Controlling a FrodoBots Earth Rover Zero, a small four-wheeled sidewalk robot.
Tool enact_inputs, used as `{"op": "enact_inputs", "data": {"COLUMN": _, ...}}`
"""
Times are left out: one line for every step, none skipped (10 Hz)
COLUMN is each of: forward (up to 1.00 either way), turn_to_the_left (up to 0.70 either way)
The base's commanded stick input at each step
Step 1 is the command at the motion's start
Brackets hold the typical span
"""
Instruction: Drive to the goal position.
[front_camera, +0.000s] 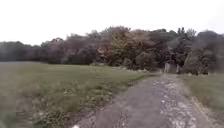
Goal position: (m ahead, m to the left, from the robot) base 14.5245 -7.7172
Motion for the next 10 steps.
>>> {"op": "enact_inputs", "data": {"forward": 0.85, "turn_to_the_left": -0.31}}
{"op": "enact_inputs", "data": {"forward": 0.85, "turn_to_the_left": -0.31}}
{"op": "enact_inputs", "data": {"forward": 0.85, "turn_to_the_left": -0.31}}
{"op": "enact_inputs", "data": {"forward": 0.85, "turn_to_the_left": -0.31}}
{"op": "enact_inputs", "data": {"forward": 0.85, "turn_to_the_left": -0.31}}
{"op": "enact_inputs", "data": {"forward": 0.85, "turn_to_the_left": -0.31}}
{"op": "enact_inputs", "data": {"forward": 0.85, "turn_to_the_left": -0.31}}
{"op": "enact_inputs", "data": {"forward": 0.85, "turn_to_the_left": -0.31}}
{"op": "enact_inputs", "data": {"forward": 0.85, "turn_to_the_left": -0.31}}
{"op": "enact_inputs", "data": {"forward": 0.85, "turn_to_the_left": -0.31}}
